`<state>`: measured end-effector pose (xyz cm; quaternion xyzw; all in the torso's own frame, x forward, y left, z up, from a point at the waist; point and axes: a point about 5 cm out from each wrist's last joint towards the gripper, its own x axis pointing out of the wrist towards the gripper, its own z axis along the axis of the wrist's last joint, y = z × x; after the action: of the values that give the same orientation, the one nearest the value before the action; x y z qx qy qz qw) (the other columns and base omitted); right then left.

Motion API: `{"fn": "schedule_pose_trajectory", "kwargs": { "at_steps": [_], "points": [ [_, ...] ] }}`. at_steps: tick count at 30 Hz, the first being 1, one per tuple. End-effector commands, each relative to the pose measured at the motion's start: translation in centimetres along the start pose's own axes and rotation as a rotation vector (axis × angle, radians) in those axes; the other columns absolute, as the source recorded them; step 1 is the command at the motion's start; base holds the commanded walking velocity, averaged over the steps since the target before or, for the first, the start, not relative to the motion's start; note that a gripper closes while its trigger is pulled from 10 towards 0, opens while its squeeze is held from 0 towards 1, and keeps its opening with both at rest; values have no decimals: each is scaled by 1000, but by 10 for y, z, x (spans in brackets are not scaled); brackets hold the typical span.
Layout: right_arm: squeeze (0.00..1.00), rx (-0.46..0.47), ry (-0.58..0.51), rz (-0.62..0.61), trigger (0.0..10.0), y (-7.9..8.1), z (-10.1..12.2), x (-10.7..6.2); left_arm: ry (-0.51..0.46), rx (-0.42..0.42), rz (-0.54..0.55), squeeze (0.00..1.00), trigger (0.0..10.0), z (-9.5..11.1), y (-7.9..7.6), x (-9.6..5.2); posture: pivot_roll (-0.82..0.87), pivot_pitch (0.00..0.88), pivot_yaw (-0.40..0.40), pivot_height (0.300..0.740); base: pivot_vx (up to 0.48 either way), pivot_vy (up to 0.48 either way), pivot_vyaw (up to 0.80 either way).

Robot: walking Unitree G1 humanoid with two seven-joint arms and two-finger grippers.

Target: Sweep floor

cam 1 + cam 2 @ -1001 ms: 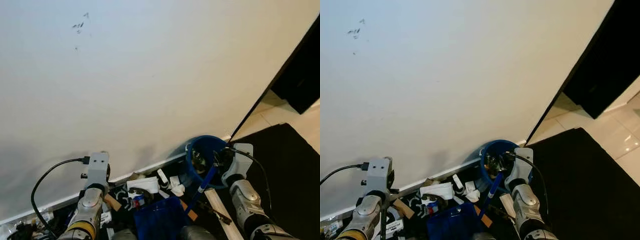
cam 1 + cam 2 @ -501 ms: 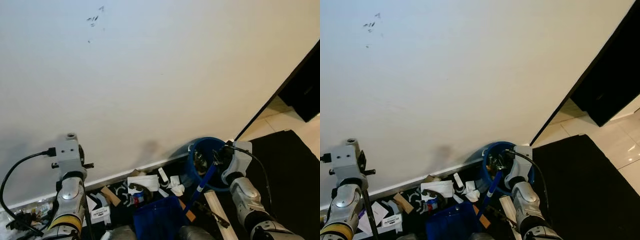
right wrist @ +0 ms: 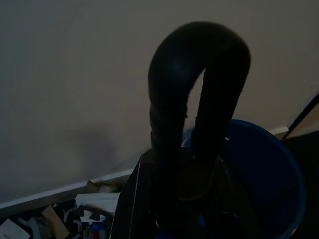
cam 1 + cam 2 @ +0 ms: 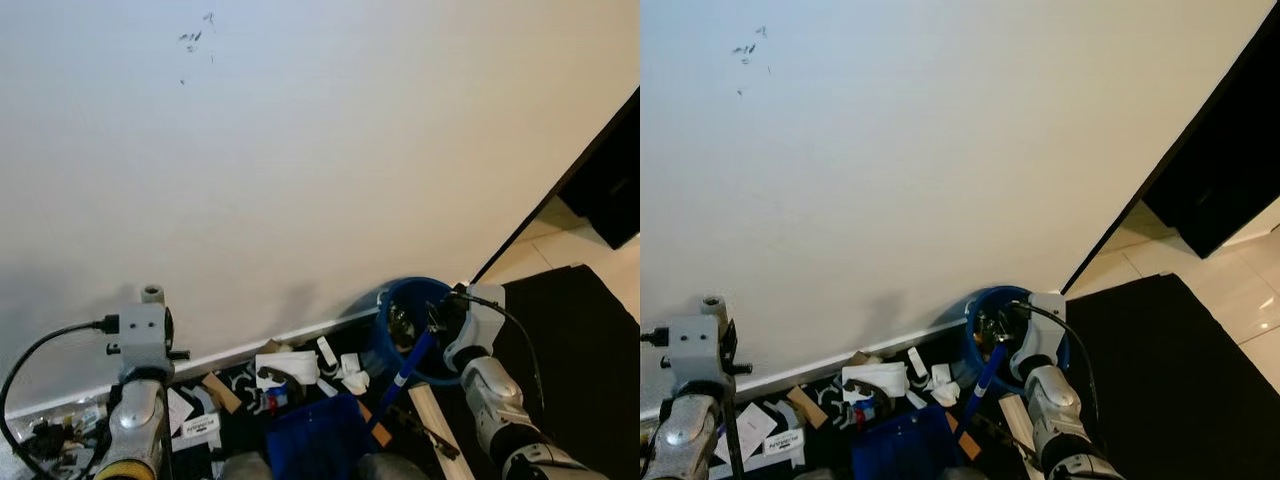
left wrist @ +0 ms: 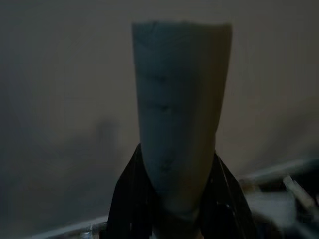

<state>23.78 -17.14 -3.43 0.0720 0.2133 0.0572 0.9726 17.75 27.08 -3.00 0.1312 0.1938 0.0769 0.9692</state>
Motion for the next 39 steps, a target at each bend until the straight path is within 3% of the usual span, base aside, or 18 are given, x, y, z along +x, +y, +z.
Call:
{"fn": "schedule_pose_trajectory", "kwargs": {
  "at_steps": [1, 6, 11, 14, 16, 19, 22, 23, 25, 30, 34, 39],
  "points": [
    [0, 13, 210, -4, 10000, 1, -42, -19, 148, 6, -6, 0, 10000, -29, 0, -18, 145, 0, -73, 740, 0, 0, 0],
    [0, 13, 207, -5, 10000, 1, -41, -18, 142, -30, 35, 0, 10000, -29, 5, -19, 153, 0, -85, 740, 0, 0, 0],
    [0, -17, 217, 31, 10000, 4, -37, -14, 158, 58, -60, 0, 10000, -23, 5, -11, 161, 0, -98, 740, 0, 0, 0],
    [0, -20, 213, 34, 10000, 4, -35, -12, 115, 110, -93, 0, 10000, -13, 9, -4, 161, 0, -99, 740, 0, 0, 0],
    [0, -23, 205, 35, 10000, 3, -31, -10, 3, 105, -91, 0, 10000, 14, 17, 11, 161, 0, -100, 740, 0, 0, 0],
    [0, -24, 203, 36, 10000, 3, -30, -9, -47, 101, -89, 0, 10000, 27, 19, 17, 161, 0, -100, 740, 0, 0, 0],
    [0, -50, 202, 49, 10000, 3, -27, -7, -269, -2, -95, 0, 10000, 85, 23, 38, 171, 0, -110, 740, 0, 0, 0],
    [0, -50, 202, 49, 10000, 3, -27, -7, -269, -2, -95, 0, 10000, 85, 23, 38, 171, 0, -110, 740, 0, 0, 0],
    [0, -63, 206, 60, 10000, 4, -25, -5, -367, -34, -135, 0, 10000, 112, 19, 44, 172, 0, -110, 740, 0, 0, 0],
    [0, -80, 211, 87, 10000, 6, -24, -4, -427, -12, -211, 0, 10000, 131, 5, 48, 173, 0, -109, 740, 0, 0, 0],
    [0, -157, 199, 129, 10000, 12, -22, -2, -452, 61, -266, 0, 10000, 137, -9, 48, 165, 0, -106, 740, 0, 0, 0],
    [0, -205, 85, 196, 10000, 25, -8, 3, -485, 4, -228, 0, 10000, 147, -5, 48, 166, 0, -109, 740, 0, 0, 0]
  ]
}}
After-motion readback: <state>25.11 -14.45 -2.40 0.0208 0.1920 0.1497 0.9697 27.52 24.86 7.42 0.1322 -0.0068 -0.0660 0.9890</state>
